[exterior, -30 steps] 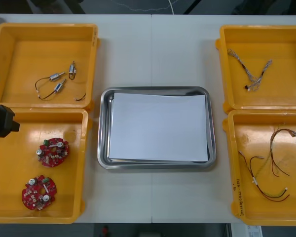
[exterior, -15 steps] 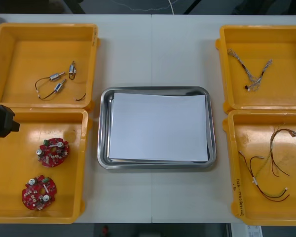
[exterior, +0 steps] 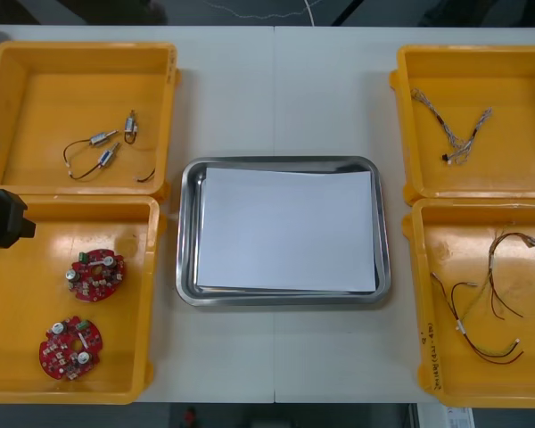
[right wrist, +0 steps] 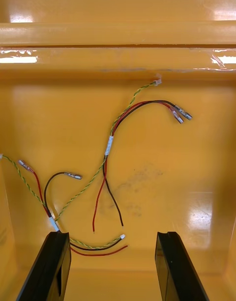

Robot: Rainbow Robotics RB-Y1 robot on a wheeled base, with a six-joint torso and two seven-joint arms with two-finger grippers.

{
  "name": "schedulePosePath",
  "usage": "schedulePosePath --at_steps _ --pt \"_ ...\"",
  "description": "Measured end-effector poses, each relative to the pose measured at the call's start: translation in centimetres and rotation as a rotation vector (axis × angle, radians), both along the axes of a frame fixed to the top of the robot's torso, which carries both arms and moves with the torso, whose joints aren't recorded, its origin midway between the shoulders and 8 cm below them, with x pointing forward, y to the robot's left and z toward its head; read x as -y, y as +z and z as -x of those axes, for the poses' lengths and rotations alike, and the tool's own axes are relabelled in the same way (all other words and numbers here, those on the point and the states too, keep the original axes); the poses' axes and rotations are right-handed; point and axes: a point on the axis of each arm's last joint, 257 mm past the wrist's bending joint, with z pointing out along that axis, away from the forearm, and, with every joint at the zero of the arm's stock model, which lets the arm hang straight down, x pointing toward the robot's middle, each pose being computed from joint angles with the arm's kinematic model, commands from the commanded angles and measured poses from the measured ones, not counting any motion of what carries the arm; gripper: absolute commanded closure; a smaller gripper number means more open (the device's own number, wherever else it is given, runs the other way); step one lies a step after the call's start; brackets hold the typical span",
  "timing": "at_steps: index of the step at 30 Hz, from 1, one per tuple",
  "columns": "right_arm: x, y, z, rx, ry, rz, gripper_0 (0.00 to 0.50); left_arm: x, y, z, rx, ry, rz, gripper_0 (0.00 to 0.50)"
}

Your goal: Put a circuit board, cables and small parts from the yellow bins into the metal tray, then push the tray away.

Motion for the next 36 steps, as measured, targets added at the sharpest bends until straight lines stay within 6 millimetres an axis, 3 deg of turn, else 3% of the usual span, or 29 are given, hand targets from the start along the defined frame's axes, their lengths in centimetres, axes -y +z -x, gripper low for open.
schedulePosePath --at_steps 36 --pt "0.0 0.0 0.0 0.0 0.0 0.0 0.0 0.0 0.0 0.0 0.0 0.0 0.0 0.0"
